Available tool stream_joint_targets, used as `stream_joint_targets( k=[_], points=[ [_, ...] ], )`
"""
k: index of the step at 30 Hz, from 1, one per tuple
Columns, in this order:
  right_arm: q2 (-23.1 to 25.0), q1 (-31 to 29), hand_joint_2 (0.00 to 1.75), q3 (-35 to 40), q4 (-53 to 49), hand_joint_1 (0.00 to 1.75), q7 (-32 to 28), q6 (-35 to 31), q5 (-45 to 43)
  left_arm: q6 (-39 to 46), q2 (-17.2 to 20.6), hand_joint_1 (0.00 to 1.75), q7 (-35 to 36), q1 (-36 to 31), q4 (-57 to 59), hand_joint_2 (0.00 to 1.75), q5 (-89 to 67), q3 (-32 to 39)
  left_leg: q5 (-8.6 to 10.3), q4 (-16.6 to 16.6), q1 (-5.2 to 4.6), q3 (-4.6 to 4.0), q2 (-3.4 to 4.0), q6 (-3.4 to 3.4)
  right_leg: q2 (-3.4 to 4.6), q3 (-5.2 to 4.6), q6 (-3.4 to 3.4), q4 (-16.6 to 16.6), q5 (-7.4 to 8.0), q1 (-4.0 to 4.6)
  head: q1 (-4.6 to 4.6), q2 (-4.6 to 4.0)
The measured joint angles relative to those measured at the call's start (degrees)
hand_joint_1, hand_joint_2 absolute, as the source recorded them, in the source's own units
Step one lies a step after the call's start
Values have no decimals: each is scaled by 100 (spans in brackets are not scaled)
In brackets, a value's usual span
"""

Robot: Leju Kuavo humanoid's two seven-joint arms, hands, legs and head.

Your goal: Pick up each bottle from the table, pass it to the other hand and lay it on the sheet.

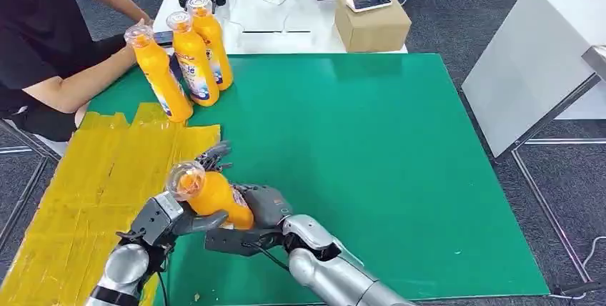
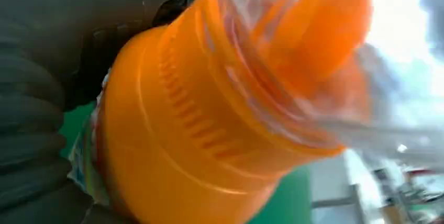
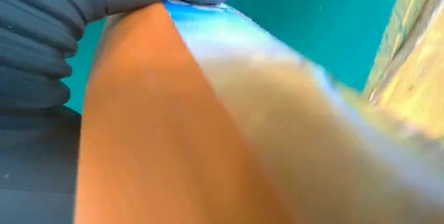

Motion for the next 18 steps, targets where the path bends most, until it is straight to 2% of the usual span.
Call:
stream_joint_targets(
  k=[1,15,16,17,18],
  points=[
    [4,5,175,65,0,175,0,-2,0,-49,52,175,-7,-10,95,175,15,-7,0,0,-1,1,0,-1,-1,0,0,1,0,-1,-24,0],
    [0,89,175,238,9,175,-30,-4,4,-212,312,175,-81,-13,364,175,165,-83,3,0,-1,-4,-7,-4,-3,-3,0,1,0,-2,-13,0],
    [0,92,175,238,9,61,-35,-4,2,-210,317,175,-81,-9,364,175,190,-85,3,0,-1,-4,-6,-4,-3,-3,0,2,0,-2,-11,0],
    [0,97,175,238,9,0,-37,-4,2,-206,319,175,-81,-1,364,175,201,-85,3,0,-1,-4,-6,-4,-3,-3,0,2,0,-2,-11,0],
    [0,103,175,238,9,0,-44,-11,2,-199,319,175,-81,10,364,175,207,-85,3,0,-1,-4,-6,-4,-3,-3,0,2,0,-2,-13,0]
  ],
)
